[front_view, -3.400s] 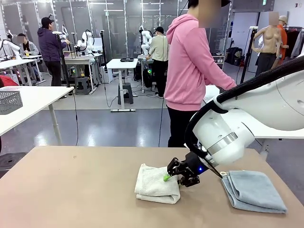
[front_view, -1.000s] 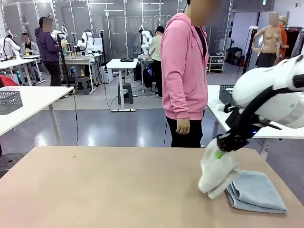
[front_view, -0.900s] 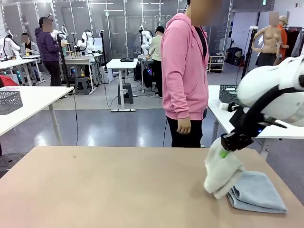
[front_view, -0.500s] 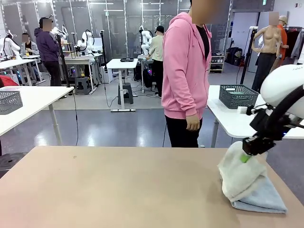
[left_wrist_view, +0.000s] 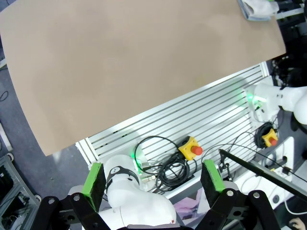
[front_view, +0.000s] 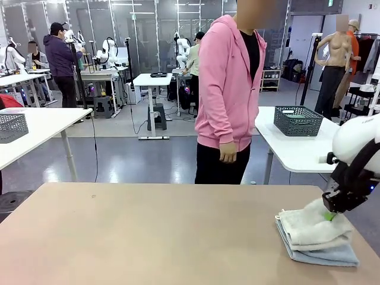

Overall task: Fold the towels and place them in the basket.
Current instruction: Stack the folded Towel with hook on the right side of the table.

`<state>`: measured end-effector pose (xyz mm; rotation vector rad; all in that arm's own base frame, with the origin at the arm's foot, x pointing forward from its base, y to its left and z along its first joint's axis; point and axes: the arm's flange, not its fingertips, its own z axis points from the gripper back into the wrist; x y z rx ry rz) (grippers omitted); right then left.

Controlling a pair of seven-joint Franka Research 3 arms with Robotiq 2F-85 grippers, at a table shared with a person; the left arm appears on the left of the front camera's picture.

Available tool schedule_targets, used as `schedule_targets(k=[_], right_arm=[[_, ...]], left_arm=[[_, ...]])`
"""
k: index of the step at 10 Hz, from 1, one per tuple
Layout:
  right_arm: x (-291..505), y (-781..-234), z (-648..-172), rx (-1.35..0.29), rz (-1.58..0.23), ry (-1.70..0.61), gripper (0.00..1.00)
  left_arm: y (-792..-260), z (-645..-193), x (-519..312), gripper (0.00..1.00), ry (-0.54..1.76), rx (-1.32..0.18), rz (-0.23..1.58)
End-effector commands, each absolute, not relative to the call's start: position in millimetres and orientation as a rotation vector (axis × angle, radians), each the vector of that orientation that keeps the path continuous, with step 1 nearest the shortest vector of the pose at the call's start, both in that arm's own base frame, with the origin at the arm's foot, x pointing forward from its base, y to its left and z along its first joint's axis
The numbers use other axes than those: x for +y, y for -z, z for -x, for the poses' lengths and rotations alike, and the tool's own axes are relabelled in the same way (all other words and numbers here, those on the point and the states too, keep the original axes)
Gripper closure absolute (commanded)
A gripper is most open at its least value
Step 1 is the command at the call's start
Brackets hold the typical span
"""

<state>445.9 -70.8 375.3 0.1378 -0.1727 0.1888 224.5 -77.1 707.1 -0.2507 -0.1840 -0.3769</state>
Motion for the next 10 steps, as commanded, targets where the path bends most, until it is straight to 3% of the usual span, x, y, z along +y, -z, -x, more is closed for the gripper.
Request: schedule_targets(k=[1,2,3,4,6,7,8,10], right_arm=[[-59.1,-370.0,-447.3,-0.142,-0.075,-0.134,0.51],[-57.7,-372.9,-443.6,-0.138,-0.074,-0.136,0.24],[-59.0,-376.4,-441.6,-0.138,-0.057,-0.124,0.05],[-59.0,-379.0,-440.7,-0.149,-0.054,-0.115,0.00],[-56.4,-383.8,-439.3,-0.164,-0.028,-0.112,0.00],[-54.4,-389.4,-438.7,-0.170,-0.017,-0.107,0.06],[-50.8,-395.7,-437.8,-0.179,-0.003,-0.111,0.00],[-45.7,-404.8,-438.3,-0.194,0.018,-0.110,0.00]], left_arm=[[-705.6,-222.8,-77.2,0.00,0.395,-0.184,0.254],[-705.6,-222.8,-77.2,0.00,0.395,-0.184,0.254],[-705.6,-222.8,-77.2,0.00,0.395,-0.184,0.254],[-705.6,-222.8,-77.2,0.00,0.395,-0.184,0.254],[-705.6,-222.8,-77.2,0.00,0.395,-0.184,0.254],[-705.6,-222.8,-77.2,0.00,0.395,-0.184,0.254],[-705.6,-222.8,-77.2,0.00,0.395,-0.184,0.254],[-705.6,-222.8,-77.2,0.00,0.395,-0.184,0.254]])
